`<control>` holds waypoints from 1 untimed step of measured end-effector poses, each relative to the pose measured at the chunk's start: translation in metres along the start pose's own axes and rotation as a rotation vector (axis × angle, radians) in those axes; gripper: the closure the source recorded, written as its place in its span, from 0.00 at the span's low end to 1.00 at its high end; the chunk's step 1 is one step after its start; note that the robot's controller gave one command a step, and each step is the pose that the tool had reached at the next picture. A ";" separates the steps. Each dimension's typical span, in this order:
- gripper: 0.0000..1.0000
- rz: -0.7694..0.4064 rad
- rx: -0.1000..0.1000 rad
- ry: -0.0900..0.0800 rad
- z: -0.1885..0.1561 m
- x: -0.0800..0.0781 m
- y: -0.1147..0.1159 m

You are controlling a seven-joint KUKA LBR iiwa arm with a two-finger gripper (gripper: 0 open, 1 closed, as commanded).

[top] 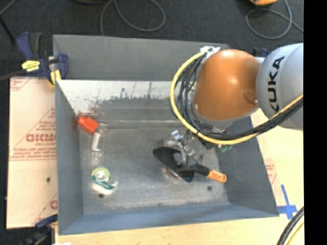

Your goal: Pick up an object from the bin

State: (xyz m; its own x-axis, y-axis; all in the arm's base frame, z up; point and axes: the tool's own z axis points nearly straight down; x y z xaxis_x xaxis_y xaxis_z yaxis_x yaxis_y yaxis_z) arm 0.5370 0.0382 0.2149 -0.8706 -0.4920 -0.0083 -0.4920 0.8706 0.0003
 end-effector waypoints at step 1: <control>1.00 0.003 0.000 0.001 0.000 0.000 0.000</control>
Offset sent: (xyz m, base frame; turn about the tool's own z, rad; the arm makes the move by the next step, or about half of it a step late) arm 0.0000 0.0000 0.0000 0.0000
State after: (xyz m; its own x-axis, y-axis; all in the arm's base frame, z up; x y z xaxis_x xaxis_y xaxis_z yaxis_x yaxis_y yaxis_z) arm 0.5370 0.0381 0.2148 -0.8718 -0.4897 -0.0077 -0.4898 0.8719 0.0004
